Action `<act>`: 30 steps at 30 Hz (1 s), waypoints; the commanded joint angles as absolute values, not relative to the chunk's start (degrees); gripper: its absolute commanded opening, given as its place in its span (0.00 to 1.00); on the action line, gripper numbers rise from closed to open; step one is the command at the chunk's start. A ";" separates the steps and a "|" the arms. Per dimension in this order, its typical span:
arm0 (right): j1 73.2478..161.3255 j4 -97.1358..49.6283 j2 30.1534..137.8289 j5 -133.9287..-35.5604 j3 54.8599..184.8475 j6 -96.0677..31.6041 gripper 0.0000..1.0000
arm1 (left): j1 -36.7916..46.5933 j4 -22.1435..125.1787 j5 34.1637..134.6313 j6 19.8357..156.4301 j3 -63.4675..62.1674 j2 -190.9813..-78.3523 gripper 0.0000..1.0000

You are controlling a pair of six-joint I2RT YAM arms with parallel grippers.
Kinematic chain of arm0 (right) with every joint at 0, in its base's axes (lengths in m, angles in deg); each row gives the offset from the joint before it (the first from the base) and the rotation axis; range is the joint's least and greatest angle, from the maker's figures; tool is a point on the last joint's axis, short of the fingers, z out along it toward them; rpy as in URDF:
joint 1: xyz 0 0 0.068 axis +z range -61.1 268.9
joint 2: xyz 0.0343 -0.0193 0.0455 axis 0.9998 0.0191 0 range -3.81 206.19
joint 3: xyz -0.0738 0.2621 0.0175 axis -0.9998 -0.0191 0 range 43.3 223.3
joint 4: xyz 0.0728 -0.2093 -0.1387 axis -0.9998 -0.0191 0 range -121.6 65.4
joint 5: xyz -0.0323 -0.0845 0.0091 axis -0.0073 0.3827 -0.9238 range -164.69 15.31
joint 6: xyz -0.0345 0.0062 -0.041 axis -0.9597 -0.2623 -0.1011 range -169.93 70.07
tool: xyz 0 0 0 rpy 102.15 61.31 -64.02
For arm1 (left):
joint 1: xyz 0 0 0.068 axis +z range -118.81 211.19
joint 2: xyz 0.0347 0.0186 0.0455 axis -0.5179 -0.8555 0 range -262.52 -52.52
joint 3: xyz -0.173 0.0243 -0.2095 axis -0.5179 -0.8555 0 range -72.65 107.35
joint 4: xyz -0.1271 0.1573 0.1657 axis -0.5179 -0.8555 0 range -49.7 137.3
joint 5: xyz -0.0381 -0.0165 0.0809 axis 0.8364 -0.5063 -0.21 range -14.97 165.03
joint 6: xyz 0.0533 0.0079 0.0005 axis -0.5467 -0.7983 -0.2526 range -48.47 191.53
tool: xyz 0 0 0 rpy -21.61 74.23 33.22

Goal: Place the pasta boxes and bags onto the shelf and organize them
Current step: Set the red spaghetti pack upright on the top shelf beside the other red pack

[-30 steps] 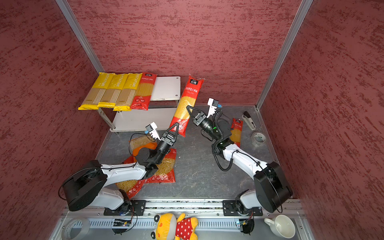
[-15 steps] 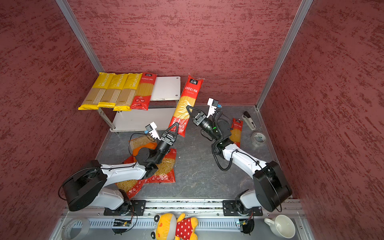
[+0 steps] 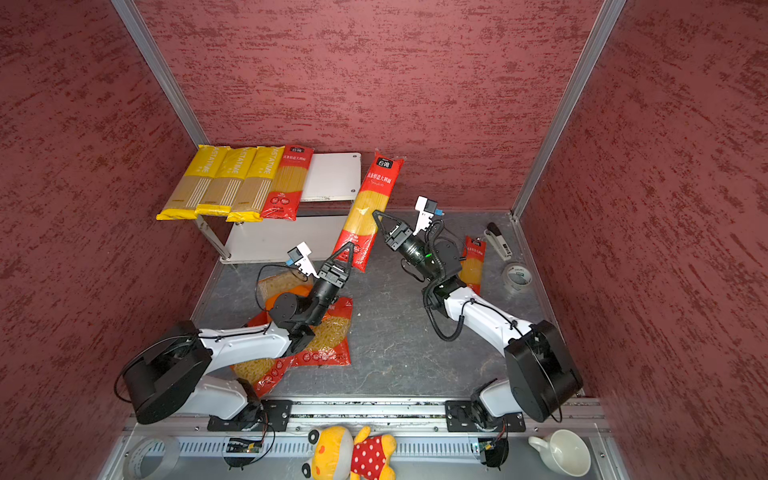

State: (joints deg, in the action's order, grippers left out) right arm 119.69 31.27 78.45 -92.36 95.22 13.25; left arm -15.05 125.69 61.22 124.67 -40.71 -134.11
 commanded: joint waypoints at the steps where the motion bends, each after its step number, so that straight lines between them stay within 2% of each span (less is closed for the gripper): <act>1: 120.19 37.70 78.09 -91.55 96.75 13.60 0.32 | -14.16 128.33 58.04 123.66 -38.21 -131.80 0.10; 6: 120.20 37.33 78.10 -91.48 96.60 13.40 0.36 | -12.97 128.28 55.46 121.80 -37.77 -130.25 0.00; 23: 120.19 35.52 75.94 -91.04 93.11 11.76 0.41 | -8.78 127.36 46.96 117.74 -33.86 -127.54 0.00; 27: 120.19 35.12 75.46 -90.78 92.27 11.32 0.42 | -8.27 122.05 44.39 118.51 -29.86 -127.09 0.00; 30: 120.19 34.82 75.09 -90.64 91.64 11.08 0.41 | -7.14 110.24 41.78 123.64 -26.21 -125.82 0.00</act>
